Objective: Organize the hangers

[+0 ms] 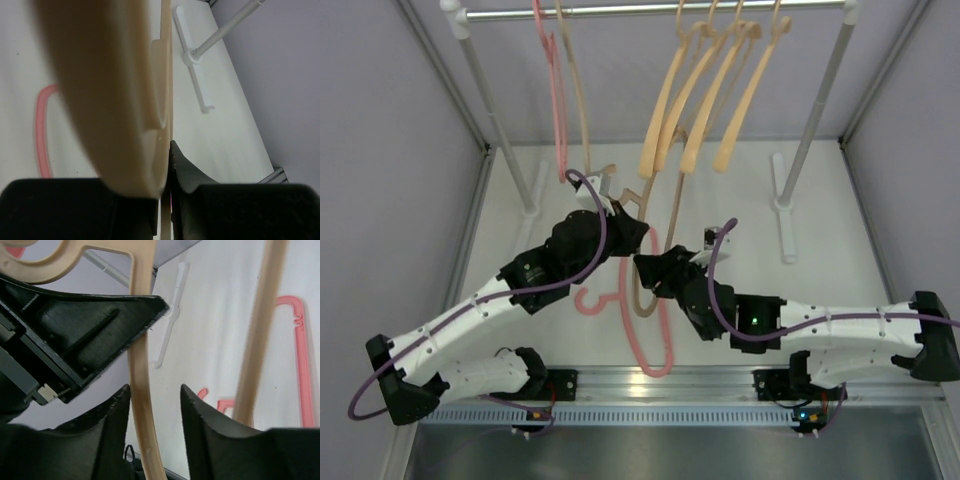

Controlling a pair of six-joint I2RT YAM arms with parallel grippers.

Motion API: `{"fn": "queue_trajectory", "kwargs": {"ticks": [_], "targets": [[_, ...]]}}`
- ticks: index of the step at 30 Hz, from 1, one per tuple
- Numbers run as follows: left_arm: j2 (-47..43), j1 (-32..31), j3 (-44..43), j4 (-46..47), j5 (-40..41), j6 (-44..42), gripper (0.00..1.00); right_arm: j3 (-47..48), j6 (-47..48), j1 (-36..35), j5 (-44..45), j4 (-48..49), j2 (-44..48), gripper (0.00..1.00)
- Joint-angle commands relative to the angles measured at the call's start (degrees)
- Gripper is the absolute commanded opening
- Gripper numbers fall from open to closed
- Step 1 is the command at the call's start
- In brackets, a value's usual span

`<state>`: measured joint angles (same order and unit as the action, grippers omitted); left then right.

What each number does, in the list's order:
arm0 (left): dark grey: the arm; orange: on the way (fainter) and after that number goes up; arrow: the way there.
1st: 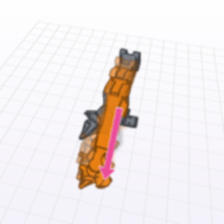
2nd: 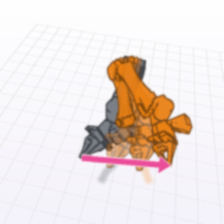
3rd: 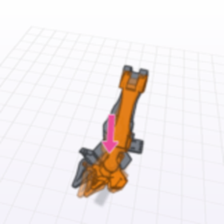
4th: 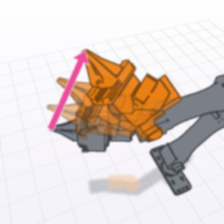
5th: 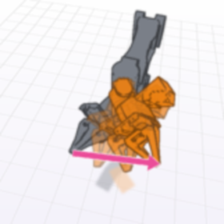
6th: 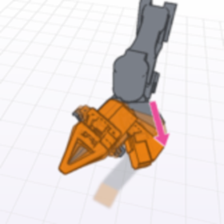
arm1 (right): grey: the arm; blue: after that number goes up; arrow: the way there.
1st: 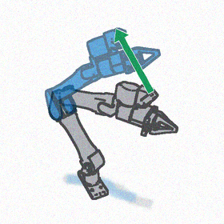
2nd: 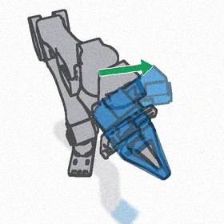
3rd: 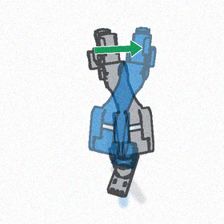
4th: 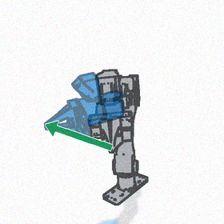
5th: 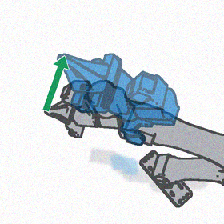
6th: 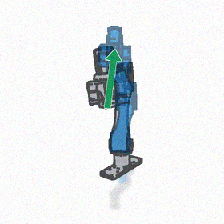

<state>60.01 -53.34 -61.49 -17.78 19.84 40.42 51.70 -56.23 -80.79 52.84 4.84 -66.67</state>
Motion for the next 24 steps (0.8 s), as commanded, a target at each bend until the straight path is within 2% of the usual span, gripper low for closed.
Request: {"fn": "queue_trajectory", "kwargs": {"ticks": [1,3,8,18,24], "targets": [[-1.74,0.43,-5.65,-7.25,5.47,-4.74,0.00,0.95,0.50,-1.73,3.76,-7.12,4.88,0.45],[-1.82,0.43,-7.32,-9.89,6.53,-6.06,0.00,0.07,0.15,-2.08,4.38,-8.18,6.72,0.54],[-0.86,0.08,-11.36,-16.22,7.58,-9.57,0.00,-2.30,-0.99,-2.17,5.26,-11.78,10.59,0.66],[3.80,-1.50,-19.18,-22.21,13.03,-12.56,0.00,-5.29,-1.96,-2.17,7.54,-15.12,15.96,0.68],[10.03,-1.68,-28.67,-27.56,17.95,-14.32,0.00,-6.52,-2.22,-2.17,7.81,-16.00,17.80,0.69]]}}
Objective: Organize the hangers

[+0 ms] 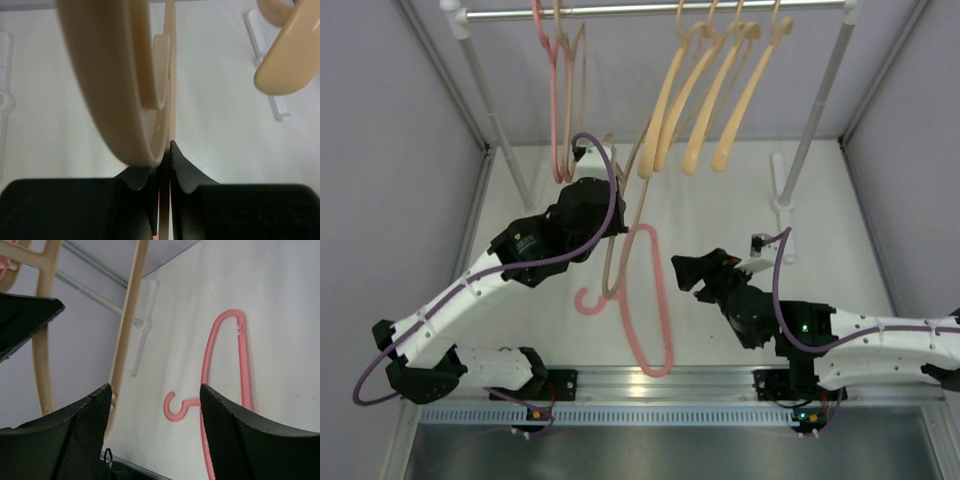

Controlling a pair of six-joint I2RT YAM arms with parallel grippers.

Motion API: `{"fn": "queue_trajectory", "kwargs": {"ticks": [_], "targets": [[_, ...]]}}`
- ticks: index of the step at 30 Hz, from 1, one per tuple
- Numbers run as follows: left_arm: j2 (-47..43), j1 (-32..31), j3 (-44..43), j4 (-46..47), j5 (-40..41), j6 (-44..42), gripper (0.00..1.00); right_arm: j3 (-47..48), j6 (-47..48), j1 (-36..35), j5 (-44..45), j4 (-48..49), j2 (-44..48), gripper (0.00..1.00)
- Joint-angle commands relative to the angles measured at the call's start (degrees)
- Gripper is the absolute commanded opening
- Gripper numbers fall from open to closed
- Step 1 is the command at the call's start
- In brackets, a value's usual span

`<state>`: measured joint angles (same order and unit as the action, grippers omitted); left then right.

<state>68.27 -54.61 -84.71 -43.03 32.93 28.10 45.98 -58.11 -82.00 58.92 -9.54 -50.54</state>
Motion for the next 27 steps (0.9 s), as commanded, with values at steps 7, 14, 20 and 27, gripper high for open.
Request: {"fn": "queue_trajectory", "kwargs": {"ticks": [7,14,20,27], "targets": [[7.05,-1.46,-13.99,-5.31,10.74,-3.75,0.00,-1.85,-0.52,-0.97,2.26,-2.85,3.87,0.69],[11.97,-1.46,-23.74,-5.67,14.53,-7.44,0.00,-2.47,-0.34,-0.97,2.87,-3.73,5.81,0.70],[20.04,-1.38,-39.63,-7.94,16.20,-13.41,0.00,-3.70,-0.43,-0.97,3.05,-3.99,7.39,0.70],[27.26,2.74,-51.17,-9.09,14.63,-17.55,0.00,-4.75,0.98,-0.88,3.31,-3.99,9.41,0.71]]}}
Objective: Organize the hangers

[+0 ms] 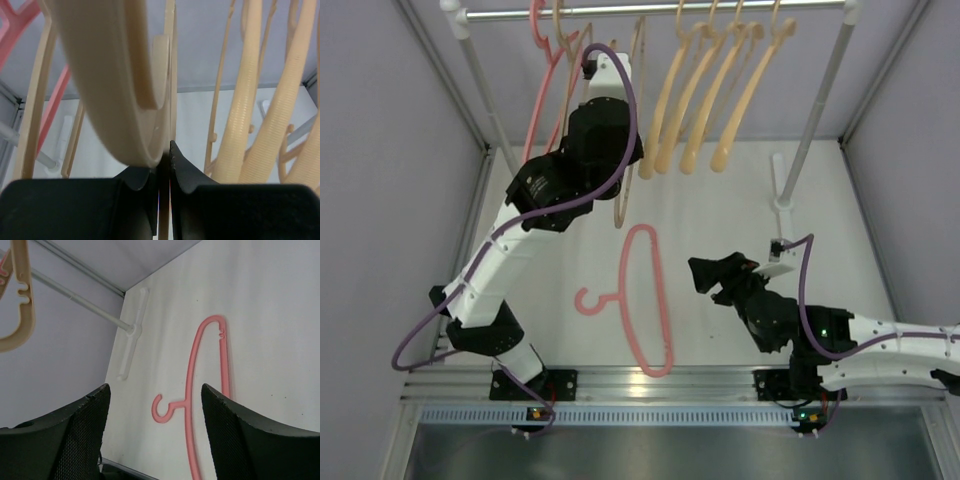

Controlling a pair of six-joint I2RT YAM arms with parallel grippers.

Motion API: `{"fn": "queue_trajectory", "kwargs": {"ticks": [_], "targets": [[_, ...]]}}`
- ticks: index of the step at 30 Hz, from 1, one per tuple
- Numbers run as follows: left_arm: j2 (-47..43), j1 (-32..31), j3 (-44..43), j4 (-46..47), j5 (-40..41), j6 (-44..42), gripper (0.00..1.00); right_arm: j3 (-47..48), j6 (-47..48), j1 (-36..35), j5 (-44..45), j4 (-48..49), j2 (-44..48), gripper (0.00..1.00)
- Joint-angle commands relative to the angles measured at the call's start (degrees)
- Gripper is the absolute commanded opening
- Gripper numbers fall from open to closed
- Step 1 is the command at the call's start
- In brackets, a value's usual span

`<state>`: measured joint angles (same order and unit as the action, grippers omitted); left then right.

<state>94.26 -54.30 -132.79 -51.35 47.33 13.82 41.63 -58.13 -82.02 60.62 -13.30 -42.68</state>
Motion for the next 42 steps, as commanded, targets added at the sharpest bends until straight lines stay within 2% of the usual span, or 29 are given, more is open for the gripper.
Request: {"fn": "queue_trajectory", "kwargs": {"ticks": [1,10,15,21,34,42], "targets": [[1.45,3.32,-3.35,-0.94,-0.65,-3.28,0.00,-0.49,1.26,-0.86,1.78,-0.24,1.80,0.71],[2.24,15.53,-5.02,2.30,-13.48,-5.30,0.00,-1.46,4.07,-0.86,3.19,-0.15,4.79,0.71],[2.77,23.00,-5.64,4.76,-25.34,-6.09,0.00,-1.55,6.09,-0.86,3.98,-0.24,4.97,0.72],[3.39,26.61,-4.40,10.21,-31.15,-8.29,0.00,-1.28,9.34,-0.86,5.38,-0.24,4.97,0.74],[6.73,27.41,-4.58,14.87,-33.18,-9.78,0.00,-2.34,11.99,-0.86,7.41,-0.24,5.24,0.76],[8.04,27.41,-5.98,15.84,-31.52,-10.57,0.00,-2.43,12.34,-0.86,8.11,-0.24,4.53,0.77]]}}
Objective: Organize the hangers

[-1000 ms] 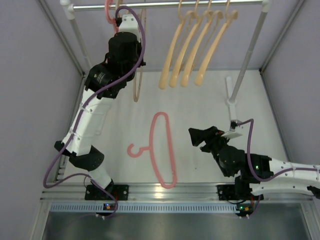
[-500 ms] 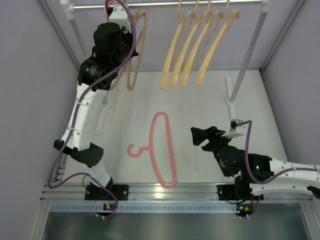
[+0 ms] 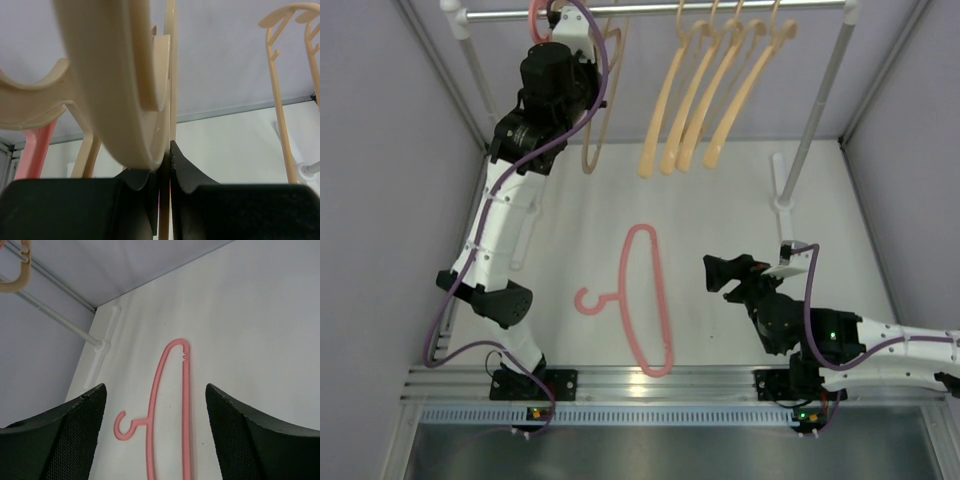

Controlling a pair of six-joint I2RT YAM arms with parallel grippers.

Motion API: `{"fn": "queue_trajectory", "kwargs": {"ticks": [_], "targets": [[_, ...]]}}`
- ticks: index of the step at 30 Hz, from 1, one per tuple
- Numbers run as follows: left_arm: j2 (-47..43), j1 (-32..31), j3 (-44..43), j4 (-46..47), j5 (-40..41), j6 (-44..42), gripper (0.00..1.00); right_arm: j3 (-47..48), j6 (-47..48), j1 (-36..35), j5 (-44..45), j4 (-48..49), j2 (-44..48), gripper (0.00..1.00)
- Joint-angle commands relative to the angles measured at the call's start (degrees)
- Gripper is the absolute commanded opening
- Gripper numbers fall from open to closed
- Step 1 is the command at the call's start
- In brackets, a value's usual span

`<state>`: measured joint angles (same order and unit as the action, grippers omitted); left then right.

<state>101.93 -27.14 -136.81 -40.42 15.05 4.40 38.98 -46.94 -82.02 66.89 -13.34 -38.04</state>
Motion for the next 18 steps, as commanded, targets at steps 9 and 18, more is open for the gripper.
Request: {"fn": "queue_trajectory", "kwargs": {"ticks": [9,18], "targets": [[2.48,0.33,-3.72,7.02,2.35,-2.56,0.00,0.13,0.62,-0.77,1.40,-0.19,-0.54,0.77],[3.71,1.29,-4.43,9.40,3.14,-2.47,0.00,0.31,0.53,-0.86,0.96,-0.19,-1.68,0.77]]}}
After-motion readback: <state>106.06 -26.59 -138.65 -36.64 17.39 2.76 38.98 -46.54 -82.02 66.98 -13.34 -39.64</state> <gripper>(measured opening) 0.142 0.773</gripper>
